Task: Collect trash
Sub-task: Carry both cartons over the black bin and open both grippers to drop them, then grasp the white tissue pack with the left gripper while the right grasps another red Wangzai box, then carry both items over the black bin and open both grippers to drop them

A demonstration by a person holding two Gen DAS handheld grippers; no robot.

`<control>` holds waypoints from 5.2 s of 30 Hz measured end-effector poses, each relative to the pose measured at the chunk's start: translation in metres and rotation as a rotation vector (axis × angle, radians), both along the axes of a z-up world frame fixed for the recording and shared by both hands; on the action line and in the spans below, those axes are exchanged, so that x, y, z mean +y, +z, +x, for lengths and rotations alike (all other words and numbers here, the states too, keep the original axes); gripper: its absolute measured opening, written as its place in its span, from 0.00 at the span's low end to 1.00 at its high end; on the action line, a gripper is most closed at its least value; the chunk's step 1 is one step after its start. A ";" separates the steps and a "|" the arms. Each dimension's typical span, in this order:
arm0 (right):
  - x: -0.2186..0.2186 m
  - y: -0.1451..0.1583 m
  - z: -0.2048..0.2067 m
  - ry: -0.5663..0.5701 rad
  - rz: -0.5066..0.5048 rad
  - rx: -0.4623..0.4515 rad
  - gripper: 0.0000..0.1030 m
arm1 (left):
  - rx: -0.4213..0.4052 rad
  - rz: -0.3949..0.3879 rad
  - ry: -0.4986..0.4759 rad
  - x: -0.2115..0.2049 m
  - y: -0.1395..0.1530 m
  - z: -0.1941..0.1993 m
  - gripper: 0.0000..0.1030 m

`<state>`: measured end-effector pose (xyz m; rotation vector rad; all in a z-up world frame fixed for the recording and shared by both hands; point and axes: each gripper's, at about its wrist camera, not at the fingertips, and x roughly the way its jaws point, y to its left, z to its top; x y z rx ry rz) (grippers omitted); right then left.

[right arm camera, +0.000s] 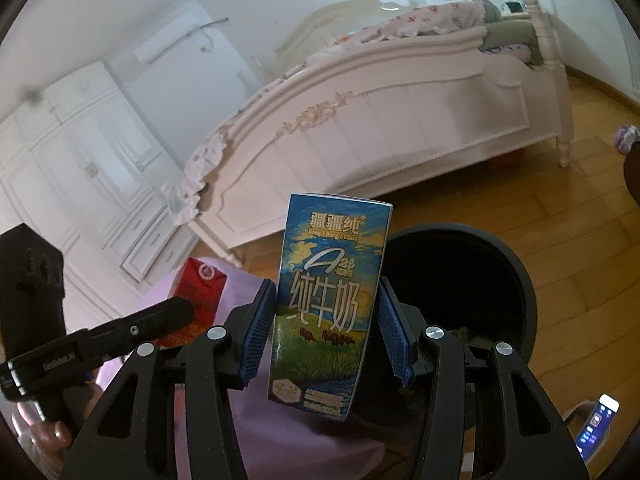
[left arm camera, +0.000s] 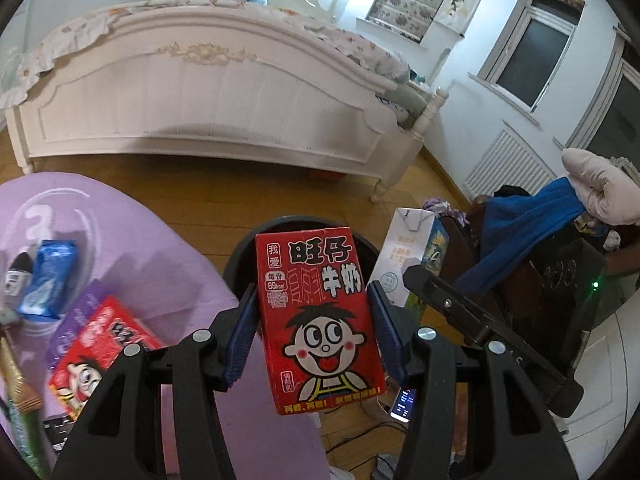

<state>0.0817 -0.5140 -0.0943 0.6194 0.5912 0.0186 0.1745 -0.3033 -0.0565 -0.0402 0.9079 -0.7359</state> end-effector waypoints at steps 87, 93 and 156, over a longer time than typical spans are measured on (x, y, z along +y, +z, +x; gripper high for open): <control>0.264 0.009 0.085 0.686 -0.693 0.141 0.95 | -0.110 0.322 0.241 0.241 -0.035 -0.102 0.94; 0.262 0.003 0.095 0.661 -0.672 0.167 0.85 | -0.071 0.364 0.234 0.235 -0.041 -0.089 0.94; -0.005 0.003 -0.044 -0.070 0.122 0.009 0.85 | -0.176 0.091 -0.046 0.002 0.023 -0.039 0.57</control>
